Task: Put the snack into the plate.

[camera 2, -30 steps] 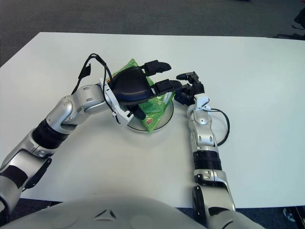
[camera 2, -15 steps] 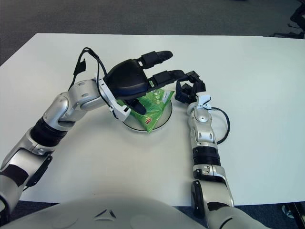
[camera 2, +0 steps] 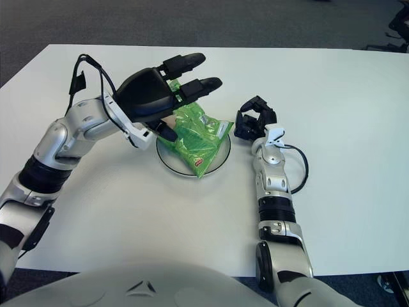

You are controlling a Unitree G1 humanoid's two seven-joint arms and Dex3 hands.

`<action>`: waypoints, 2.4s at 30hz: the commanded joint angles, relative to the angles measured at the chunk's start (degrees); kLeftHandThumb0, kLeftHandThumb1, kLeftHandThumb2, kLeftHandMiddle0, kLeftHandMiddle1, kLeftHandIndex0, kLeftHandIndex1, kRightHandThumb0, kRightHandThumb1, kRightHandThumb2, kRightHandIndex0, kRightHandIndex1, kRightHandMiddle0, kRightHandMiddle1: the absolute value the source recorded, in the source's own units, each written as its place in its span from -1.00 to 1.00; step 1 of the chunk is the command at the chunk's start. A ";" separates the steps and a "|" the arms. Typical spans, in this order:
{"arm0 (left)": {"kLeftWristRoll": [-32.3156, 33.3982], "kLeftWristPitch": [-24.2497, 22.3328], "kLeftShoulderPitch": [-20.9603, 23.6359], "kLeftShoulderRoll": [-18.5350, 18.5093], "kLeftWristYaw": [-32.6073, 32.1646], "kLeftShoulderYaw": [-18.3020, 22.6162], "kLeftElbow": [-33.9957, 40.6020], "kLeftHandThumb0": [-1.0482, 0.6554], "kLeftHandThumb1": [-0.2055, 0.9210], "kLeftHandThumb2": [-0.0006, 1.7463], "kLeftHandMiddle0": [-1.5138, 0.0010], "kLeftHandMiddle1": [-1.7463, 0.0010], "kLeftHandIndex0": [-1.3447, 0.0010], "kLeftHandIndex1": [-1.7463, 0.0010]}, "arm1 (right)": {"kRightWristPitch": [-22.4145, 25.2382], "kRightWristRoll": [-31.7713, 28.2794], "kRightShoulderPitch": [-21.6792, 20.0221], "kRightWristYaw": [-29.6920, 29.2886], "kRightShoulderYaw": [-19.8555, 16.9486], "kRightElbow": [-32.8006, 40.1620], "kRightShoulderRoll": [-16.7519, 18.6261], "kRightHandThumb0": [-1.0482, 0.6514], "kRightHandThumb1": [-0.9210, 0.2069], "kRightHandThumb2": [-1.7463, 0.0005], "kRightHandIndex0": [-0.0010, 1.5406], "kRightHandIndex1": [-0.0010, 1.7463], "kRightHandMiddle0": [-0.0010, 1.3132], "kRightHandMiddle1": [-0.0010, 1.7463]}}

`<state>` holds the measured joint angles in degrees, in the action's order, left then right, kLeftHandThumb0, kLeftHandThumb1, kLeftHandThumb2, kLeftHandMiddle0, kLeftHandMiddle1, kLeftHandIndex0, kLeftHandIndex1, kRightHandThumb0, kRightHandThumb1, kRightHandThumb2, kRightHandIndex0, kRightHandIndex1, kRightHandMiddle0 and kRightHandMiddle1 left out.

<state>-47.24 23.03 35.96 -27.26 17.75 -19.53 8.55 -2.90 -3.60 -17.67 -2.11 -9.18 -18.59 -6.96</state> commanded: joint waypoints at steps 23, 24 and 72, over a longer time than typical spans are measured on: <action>14.89 16.28 -8.19 -7.30 -22.37 13.42 -31.59 -0.67 0.52 -0.30 0.75 0.75 1.00 0.48 | 0.97 -1.28 5.01 2.64 -0.48 -1.81 0.76 -0.36 0.19 -0.60 0.69 1.00 0.02 1.00; 15.42 16.25 -8.44 -6.93 -23.02 13.76 -32.13 -0.67 0.50 -0.27 0.74 0.71 1.00 0.43 | 0.83 -1.36 5.00 2.78 -0.56 -1.89 0.78 -0.36 0.19 -0.60 0.69 1.00 0.02 1.00; 58.90 -9.29 -21.00 18.38 -14.24 28.28 -29.54 -0.35 -0.21 0.61 -0.73 -1.00 -0.01 -0.99 | 1.64 -2.36 5.43 3.51 -0.95 -0.89 0.61 -0.36 0.18 -0.59 0.70 1.00 0.01 1.00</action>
<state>11.52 16.34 18.52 -10.35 3.76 8.74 -21.48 -3.01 -5.47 -16.71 1.22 -10.09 -17.28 -7.36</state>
